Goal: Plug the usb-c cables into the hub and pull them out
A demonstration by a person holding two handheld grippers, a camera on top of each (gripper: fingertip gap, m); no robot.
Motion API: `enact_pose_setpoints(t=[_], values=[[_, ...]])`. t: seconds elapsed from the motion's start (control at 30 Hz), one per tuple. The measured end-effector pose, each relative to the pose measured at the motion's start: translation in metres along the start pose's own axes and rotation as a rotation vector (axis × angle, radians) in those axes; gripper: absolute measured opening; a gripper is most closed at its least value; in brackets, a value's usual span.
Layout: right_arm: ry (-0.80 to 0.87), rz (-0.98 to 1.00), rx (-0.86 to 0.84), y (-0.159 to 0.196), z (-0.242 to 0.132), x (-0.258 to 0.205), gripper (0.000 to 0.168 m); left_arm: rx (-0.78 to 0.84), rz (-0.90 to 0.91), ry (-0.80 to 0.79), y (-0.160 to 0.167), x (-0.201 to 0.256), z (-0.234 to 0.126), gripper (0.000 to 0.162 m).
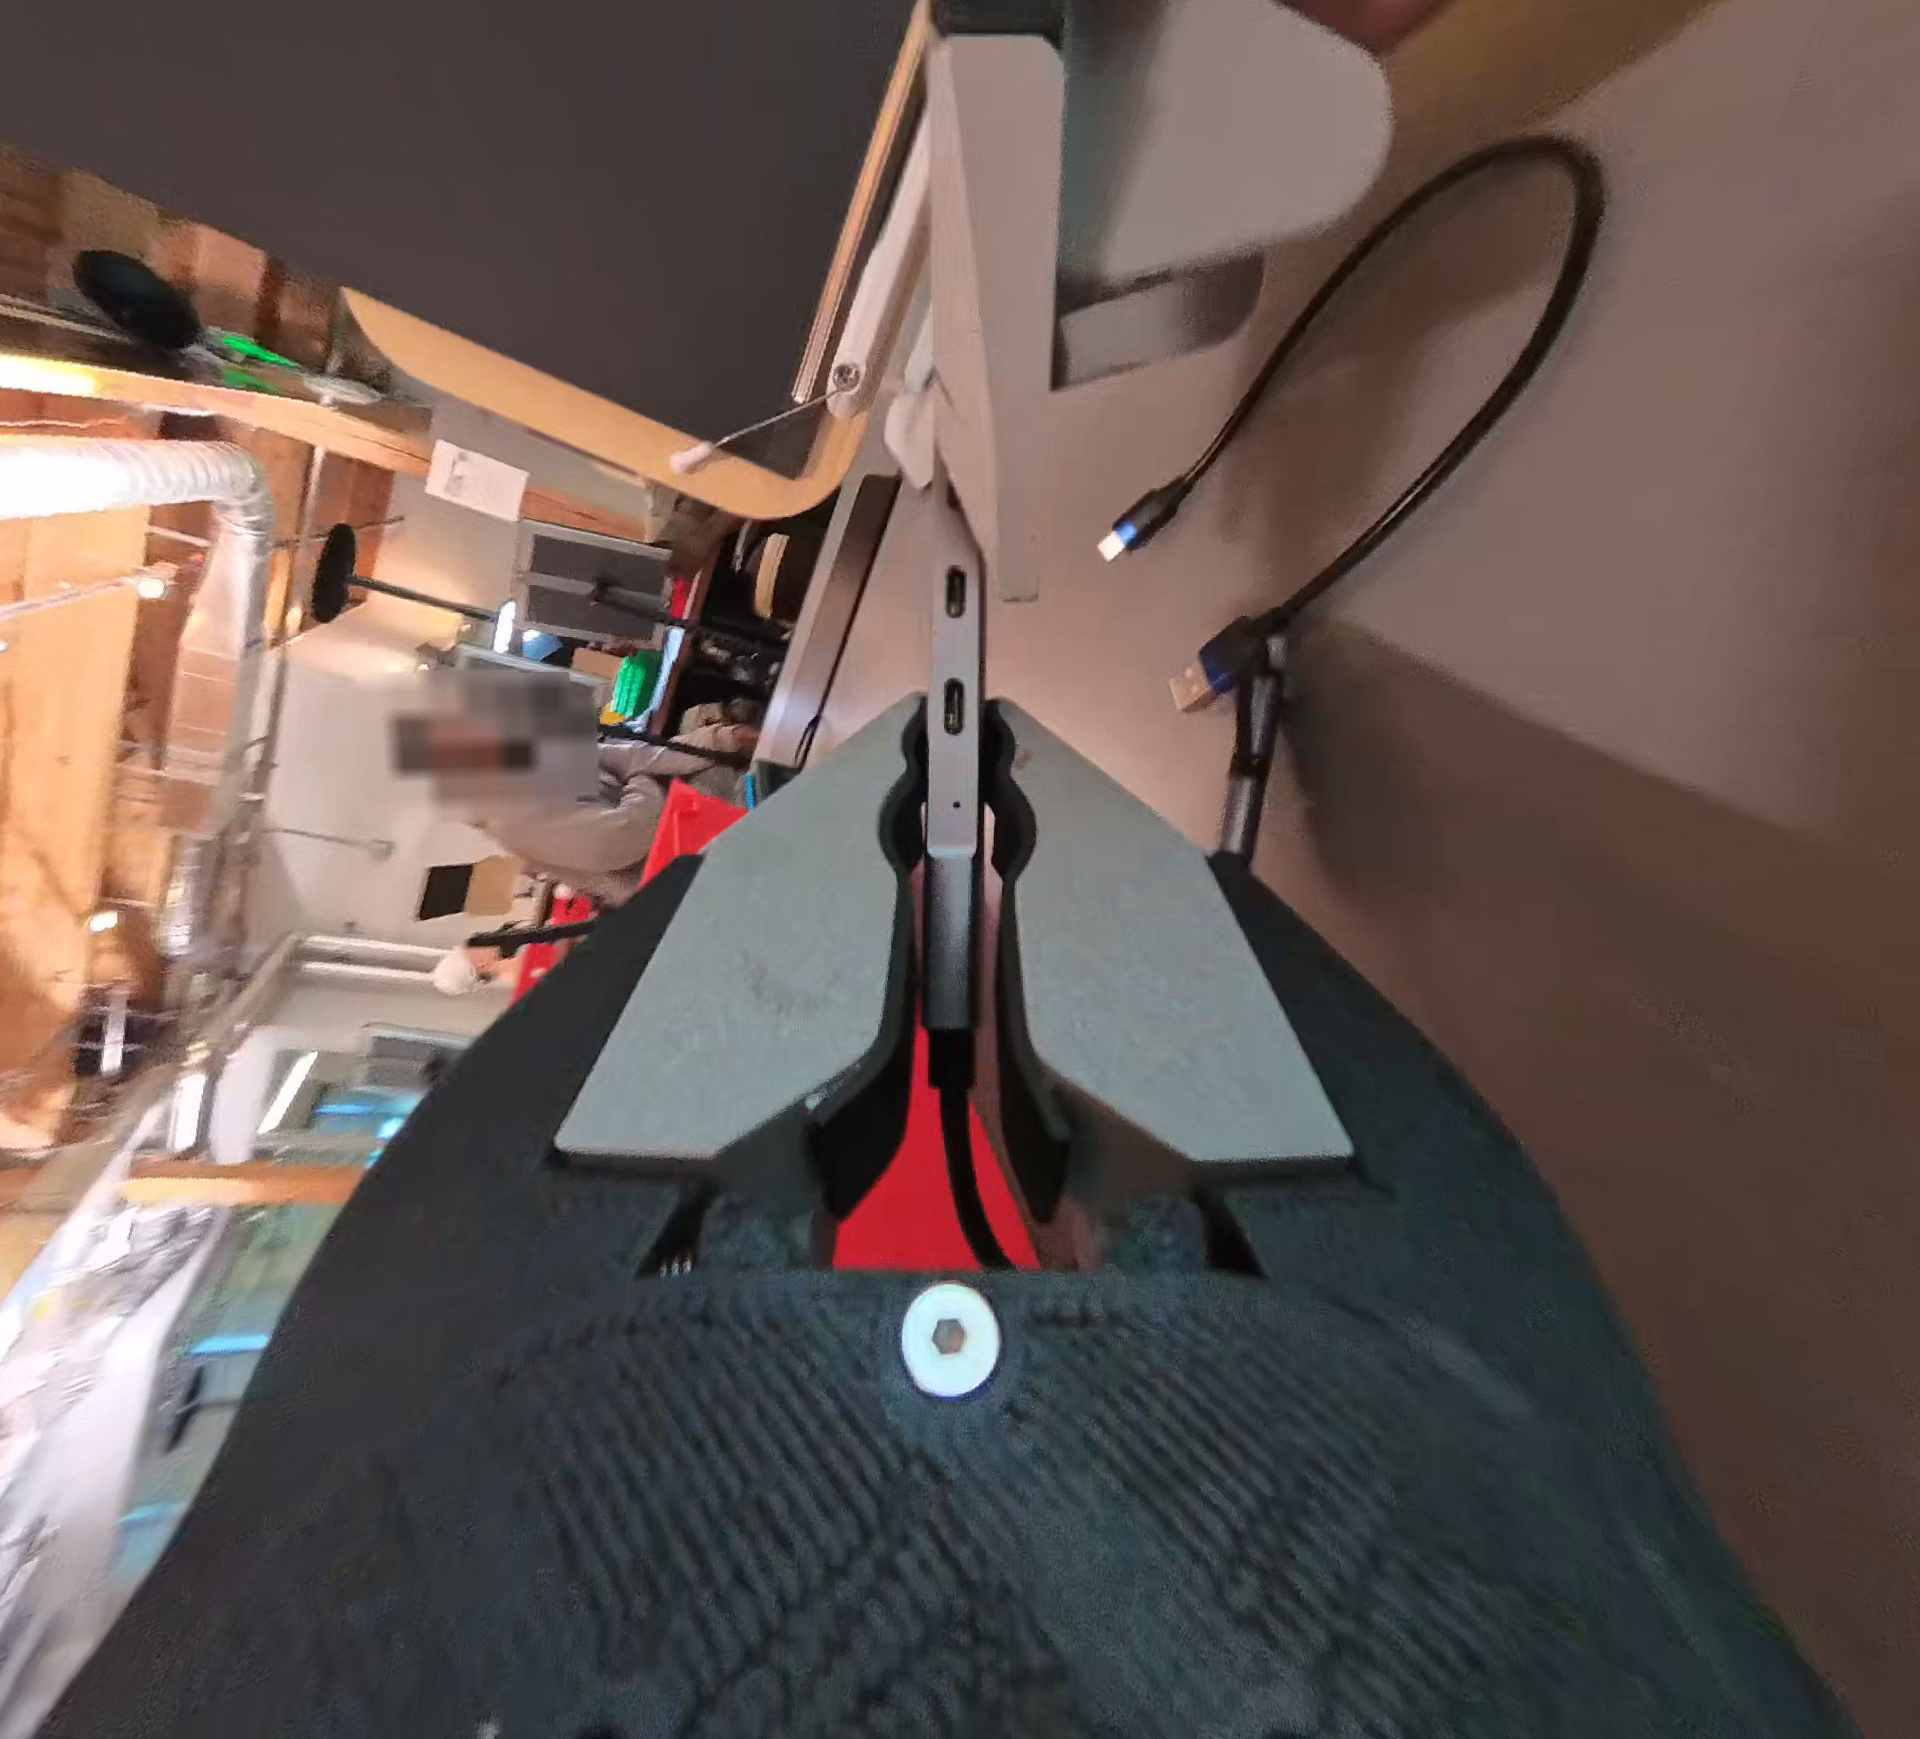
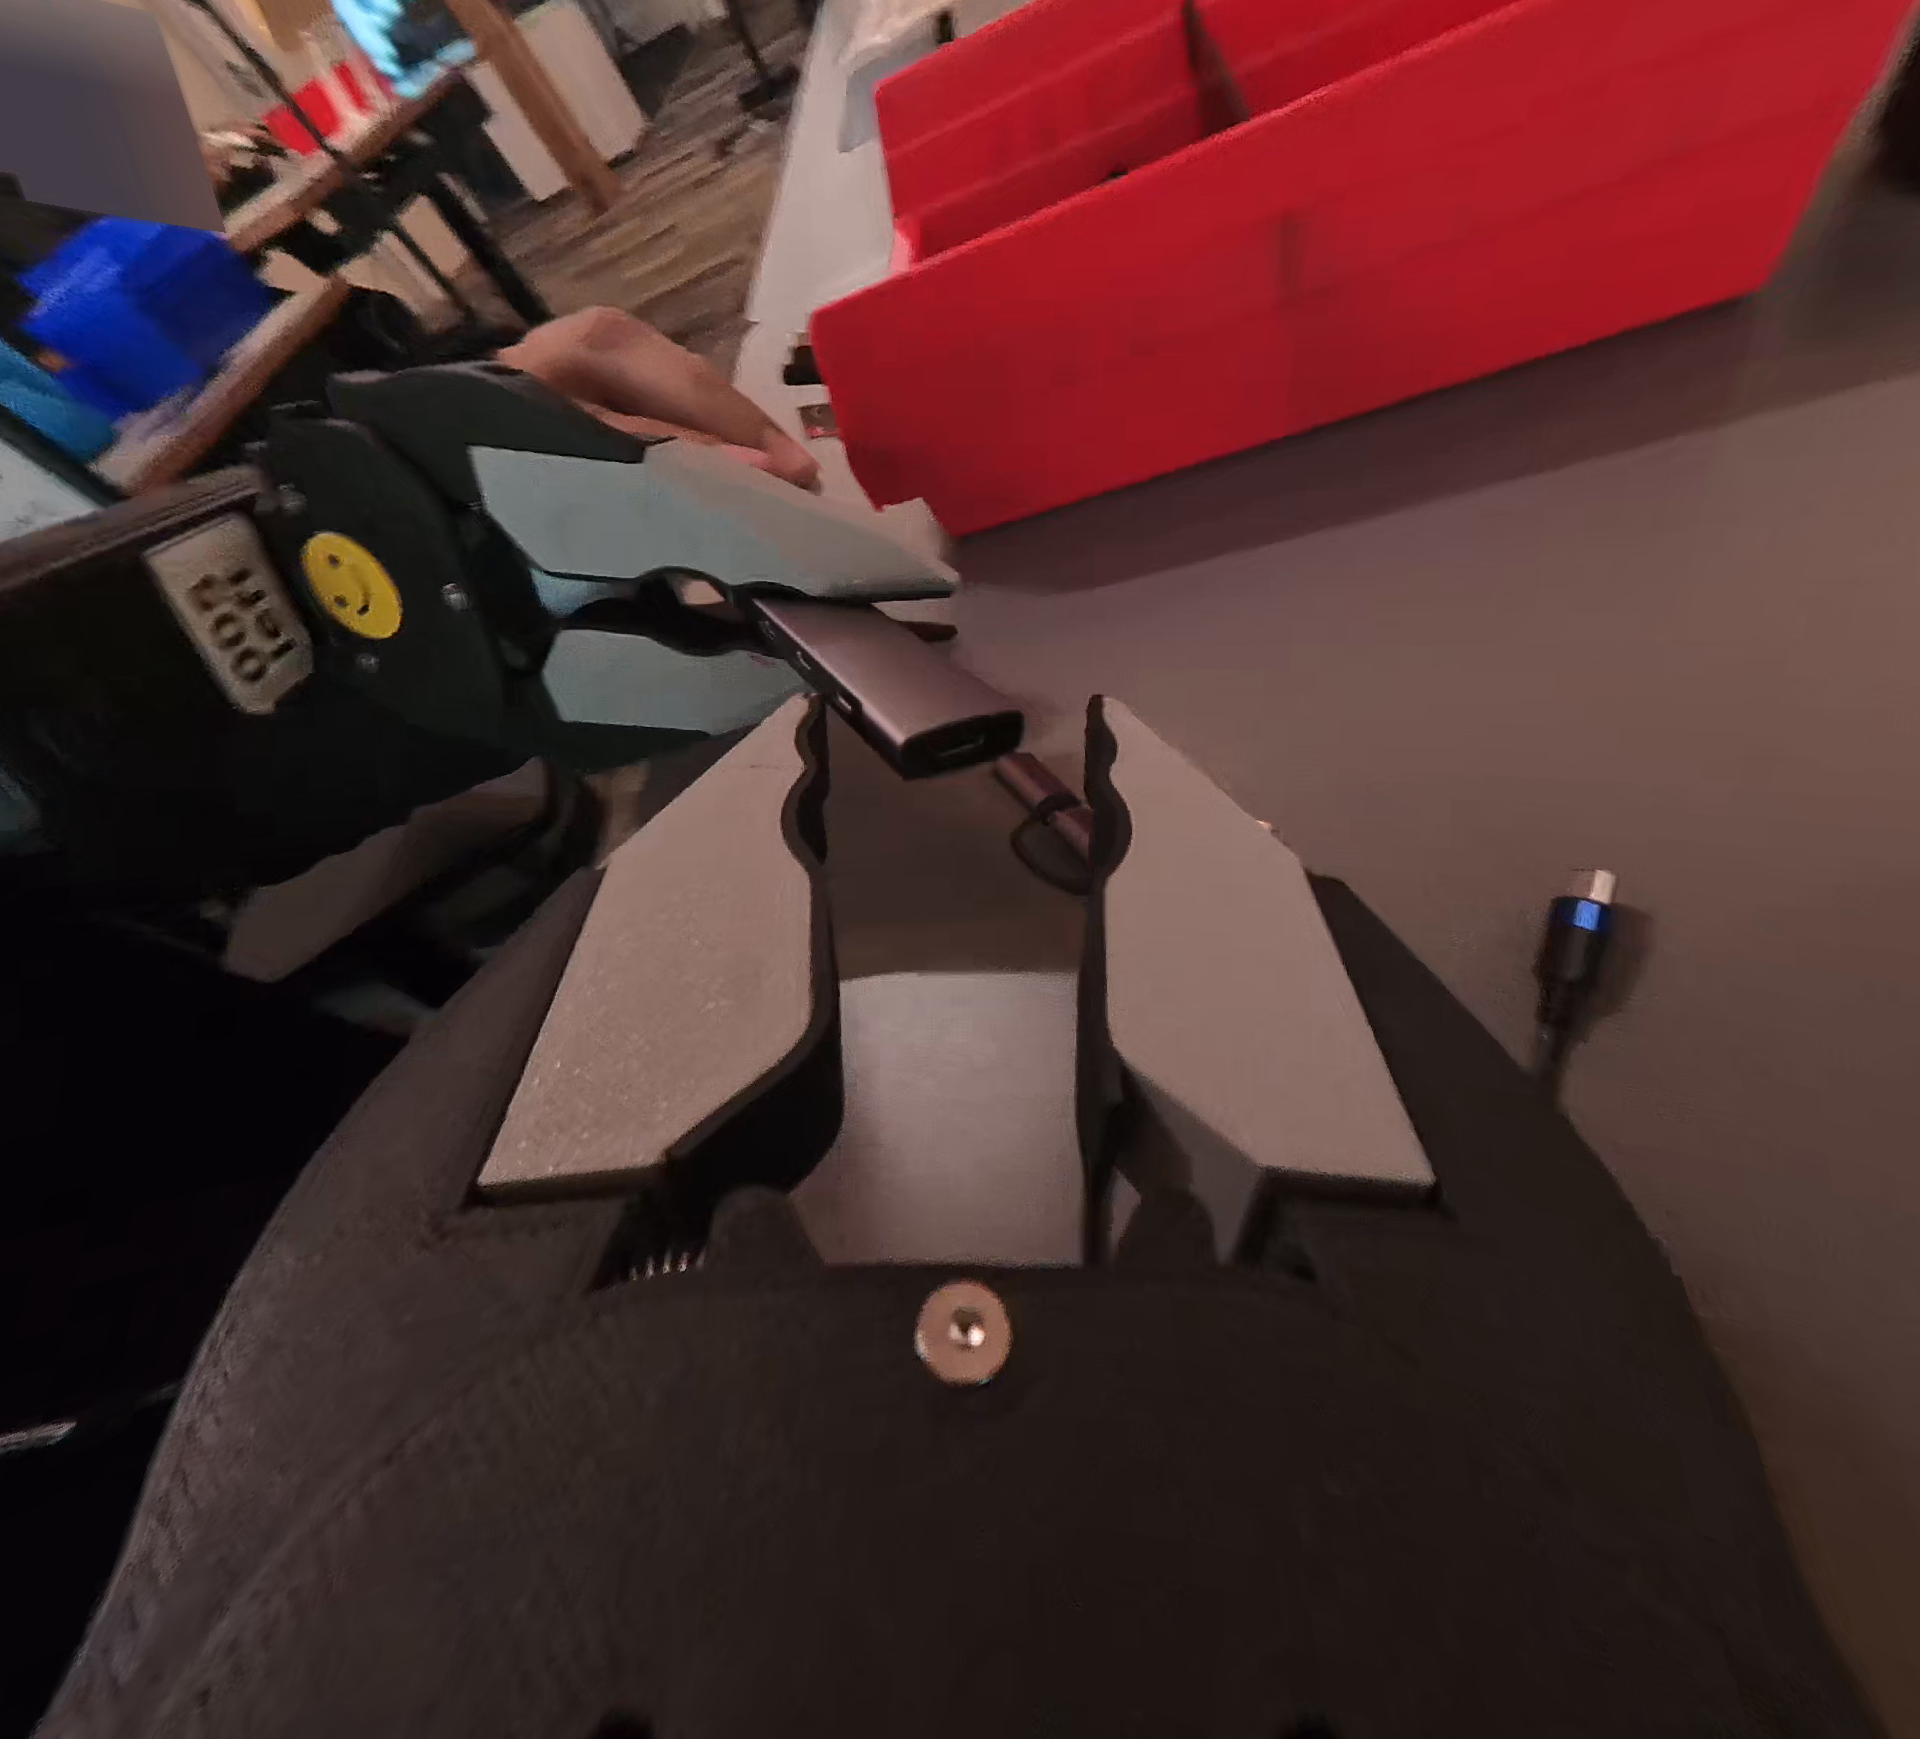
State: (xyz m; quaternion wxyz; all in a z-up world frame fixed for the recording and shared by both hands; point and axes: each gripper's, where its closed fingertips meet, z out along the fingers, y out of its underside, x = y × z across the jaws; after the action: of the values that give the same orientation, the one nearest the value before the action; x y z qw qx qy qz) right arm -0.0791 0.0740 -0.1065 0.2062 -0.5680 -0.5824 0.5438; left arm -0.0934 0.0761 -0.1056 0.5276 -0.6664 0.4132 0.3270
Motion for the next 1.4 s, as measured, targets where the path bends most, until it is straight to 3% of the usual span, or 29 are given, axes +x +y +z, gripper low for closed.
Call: enact_pose_setpoints(t=[0.07, 0.13, 0.33, 0.57, 0.87, 1.4], values=[[-0.15, 0.032, 0.035, -0.005, -0.001, -0.021, 0.027, 0.039, -0.052, 0.008, -0.005, -0.003, -0.007, 0.006], [-0.24, 0.043, 0.081, -0.011, -0.004, -0.033, 0.021, 0.07, -0.109, 0.029, -0.01, -0.005, -0.012, 0.006], [-0.339, 0.139, 0.151, -0.019, -0.005, -0.036, 0.021, 0.055, -0.115, 0.032, -0.013, -0.004, -0.015, 0.006], [-0.302, 0.085, 0.153, -0.018, -0.005, -0.034, 0.021, 0.051, -0.143, 0.024, -0.012, -0.001, -0.012, 0.006], [-0.42, 0.12, 0.177, -0.021, -0.011, -0.047, 0.021, 0.254, -0.337, 0.038, -0.031, -0.002, -0.026, 0.007], [-0.51, 0.168, 0.173, -0.02, -0.015, -0.056, 0.021, 0.372, -0.323, 0.058, -0.041, -0.004, -0.045, 0.009]])
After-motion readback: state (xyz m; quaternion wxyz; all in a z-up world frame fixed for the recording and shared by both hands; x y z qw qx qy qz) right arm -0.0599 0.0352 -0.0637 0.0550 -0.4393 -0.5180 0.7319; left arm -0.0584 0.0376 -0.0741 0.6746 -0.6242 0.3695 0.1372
